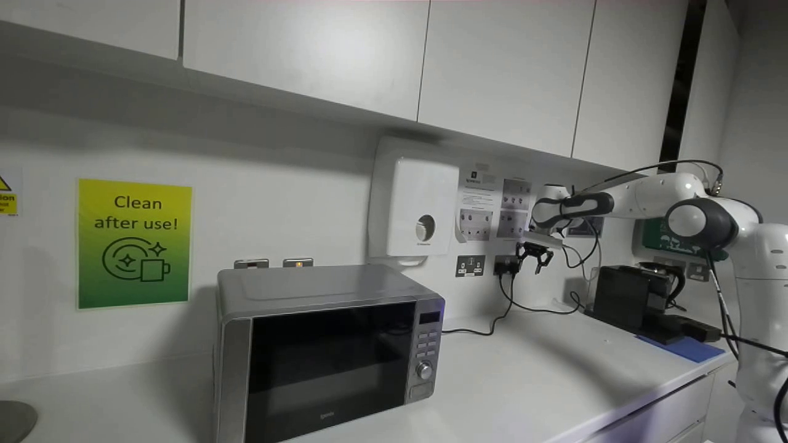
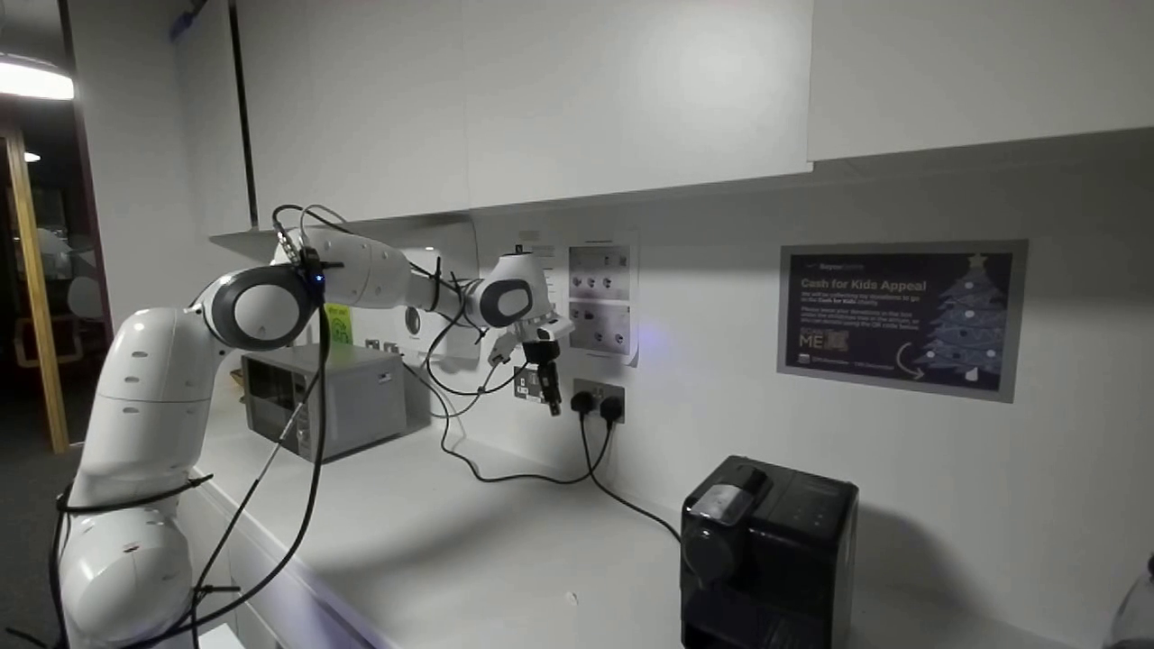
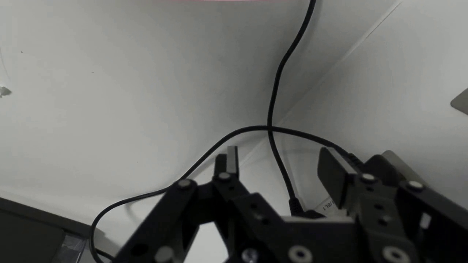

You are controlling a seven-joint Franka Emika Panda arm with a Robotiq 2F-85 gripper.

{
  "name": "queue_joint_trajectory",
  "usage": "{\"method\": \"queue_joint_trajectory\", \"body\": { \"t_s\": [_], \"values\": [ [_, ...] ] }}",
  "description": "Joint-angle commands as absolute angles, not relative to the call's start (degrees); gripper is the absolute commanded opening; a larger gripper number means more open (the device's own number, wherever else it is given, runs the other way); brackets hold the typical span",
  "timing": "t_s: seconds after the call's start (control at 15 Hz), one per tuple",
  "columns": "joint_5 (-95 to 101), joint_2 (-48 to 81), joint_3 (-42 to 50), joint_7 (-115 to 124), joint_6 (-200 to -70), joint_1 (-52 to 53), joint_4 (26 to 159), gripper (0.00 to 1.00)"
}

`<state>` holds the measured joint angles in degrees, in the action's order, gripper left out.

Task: Press the switches on the bottom right socket.

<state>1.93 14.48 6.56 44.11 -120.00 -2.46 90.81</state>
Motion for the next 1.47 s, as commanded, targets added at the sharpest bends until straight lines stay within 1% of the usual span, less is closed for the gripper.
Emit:
{"method": "queue_joint_trajectory", "body": {
  "t_s": [0.0,0.2,0.27,0.53,1.0,1.4],
  "values": [
    [-1.42,16.64,7.1,45.55,-120.43,-3.38,86.99,0.33],
    [-4.68,17.7,7.39,47.03,-120.88,-4.07,85.51,0.1],
    [-5.57,18.05,7.54,47.55,-120.94,-4.22,85.14,0.01],
    [-8.11,19.42,7.97,50.44,-122.06,-4.81,83.58,0.0],
    [-9.03,20.8,8.21,55.49,-129.17,-4.95,83.31,0.0],
    [-9.36,21.33,8.14,58.61,-132.75,-4.91,84.15,0.0]
  ]
}}
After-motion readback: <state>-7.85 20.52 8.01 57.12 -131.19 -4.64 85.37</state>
